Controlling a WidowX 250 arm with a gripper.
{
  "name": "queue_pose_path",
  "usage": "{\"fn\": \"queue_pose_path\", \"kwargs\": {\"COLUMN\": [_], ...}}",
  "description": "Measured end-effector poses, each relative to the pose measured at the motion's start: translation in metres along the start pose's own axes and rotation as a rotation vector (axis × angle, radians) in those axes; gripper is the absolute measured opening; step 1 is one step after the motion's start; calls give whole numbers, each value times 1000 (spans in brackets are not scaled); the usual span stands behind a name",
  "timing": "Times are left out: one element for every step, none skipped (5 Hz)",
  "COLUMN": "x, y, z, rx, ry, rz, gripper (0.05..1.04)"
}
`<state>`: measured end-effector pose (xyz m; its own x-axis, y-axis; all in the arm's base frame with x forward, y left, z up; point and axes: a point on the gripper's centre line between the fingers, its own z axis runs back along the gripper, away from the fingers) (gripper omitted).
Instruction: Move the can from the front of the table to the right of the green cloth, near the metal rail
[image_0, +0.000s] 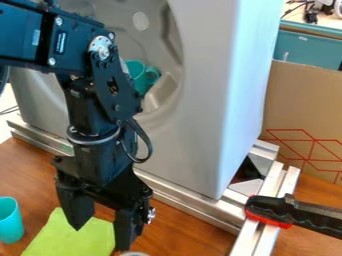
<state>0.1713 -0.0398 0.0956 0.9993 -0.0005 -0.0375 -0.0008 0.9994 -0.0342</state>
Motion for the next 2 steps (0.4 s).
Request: {"fn": "queue_pose_path", "kwargs": {"x": [-2, -11], "y": [1, -19], "z": [-3, -12], "rx": [5, 80], "ry": [12, -13], "rz": [7, 32], "gripper": [1007, 1008]}}
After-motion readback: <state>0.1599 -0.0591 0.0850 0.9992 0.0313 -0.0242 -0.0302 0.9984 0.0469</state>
